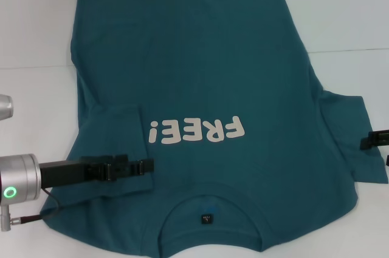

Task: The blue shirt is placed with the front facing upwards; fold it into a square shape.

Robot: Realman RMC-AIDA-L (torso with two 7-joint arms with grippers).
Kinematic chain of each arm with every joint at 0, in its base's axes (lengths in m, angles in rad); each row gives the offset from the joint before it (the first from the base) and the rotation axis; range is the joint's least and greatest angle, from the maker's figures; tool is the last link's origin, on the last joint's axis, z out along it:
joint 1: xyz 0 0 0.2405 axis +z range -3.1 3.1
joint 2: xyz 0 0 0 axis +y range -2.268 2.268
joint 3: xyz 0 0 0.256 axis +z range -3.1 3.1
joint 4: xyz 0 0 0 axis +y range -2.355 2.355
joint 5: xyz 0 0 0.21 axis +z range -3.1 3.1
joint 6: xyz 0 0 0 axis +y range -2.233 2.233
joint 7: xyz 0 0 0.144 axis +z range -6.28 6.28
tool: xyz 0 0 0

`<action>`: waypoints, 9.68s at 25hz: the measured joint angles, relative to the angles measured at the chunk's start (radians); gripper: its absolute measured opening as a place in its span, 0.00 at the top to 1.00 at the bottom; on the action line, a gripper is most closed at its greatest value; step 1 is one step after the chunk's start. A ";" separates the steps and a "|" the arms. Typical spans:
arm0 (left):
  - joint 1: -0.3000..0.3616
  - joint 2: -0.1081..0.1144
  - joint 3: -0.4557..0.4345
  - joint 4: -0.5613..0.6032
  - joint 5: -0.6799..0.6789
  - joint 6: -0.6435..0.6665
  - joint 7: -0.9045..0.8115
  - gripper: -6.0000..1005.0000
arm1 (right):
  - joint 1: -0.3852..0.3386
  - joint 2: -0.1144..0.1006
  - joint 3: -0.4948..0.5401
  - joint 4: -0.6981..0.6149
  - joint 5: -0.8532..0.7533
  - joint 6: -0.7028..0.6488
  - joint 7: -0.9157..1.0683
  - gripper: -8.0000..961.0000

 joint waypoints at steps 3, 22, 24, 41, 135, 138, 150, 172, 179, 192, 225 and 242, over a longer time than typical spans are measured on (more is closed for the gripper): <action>-0.001 0.000 0.000 0.000 0.001 0.000 0.000 0.07 | 0.000 0.002 0.000 0.001 0.001 0.001 0.000 0.11; -0.001 0.000 0.000 0.000 0.001 0.000 0.002 0.07 | -0.007 0.008 0.009 0.009 0.011 0.020 -0.039 0.41; -0.001 0.000 0.000 0.000 0.001 0.000 0.002 0.07 | -0.009 0.008 0.009 0.007 0.011 0.022 -0.051 0.50; -0.001 0.000 0.000 0.000 0.001 -0.008 0.002 0.07 | -0.026 0.000 0.012 -0.009 0.047 0.026 -0.077 0.99; 0.011 0.017 -0.005 0.000 0.001 -0.009 0.000 0.06 | 0.227 0.067 -0.395 -0.195 -0.026 -0.015 -0.144 0.54; 0.011 0.015 -0.002 0.000 0.001 -0.010 0.001 0.06 | 0.201 0.073 -0.396 -0.217 -0.071 0.016 -0.185 0.47; 0.009 0.012 0.000 0.000 0.001 -0.009 0.001 0.06 | 0.191 0.118 -0.398 -0.217 -0.297 0.103 -0.226 0.34; -0.005 0.010 0.000 0.000 0.001 -0.014 0.001 0.06 | 0.190 0.129 -0.502 -0.100 -0.320 0.312 -0.160 0.43; -0.005 0.009 0.000 0.002 0.001 -0.014 0.002 0.06 | 0.208 0.138 -0.528 -0.056 -0.320 0.374 -0.140 0.58; -0.003 0.012 -0.003 0.002 0.001 -0.015 0.002 0.06 | 0.245 0.168 -0.528 -0.055 -0.319 0.394 -0.139 0.94; 0.000 0.012 -0.006 -0.001 0.001 -0.011 0.003 0.06 | 0.343 0.176 -0.541 0.006 -0.320 0.499 -0.013 0.97; 0.003 0.016 -0.007 0.000 0.001 -0.007 0.001 0.06 | 0.350 0.197 -0.555 -0.054 -0.301 0.499 0.006 0.50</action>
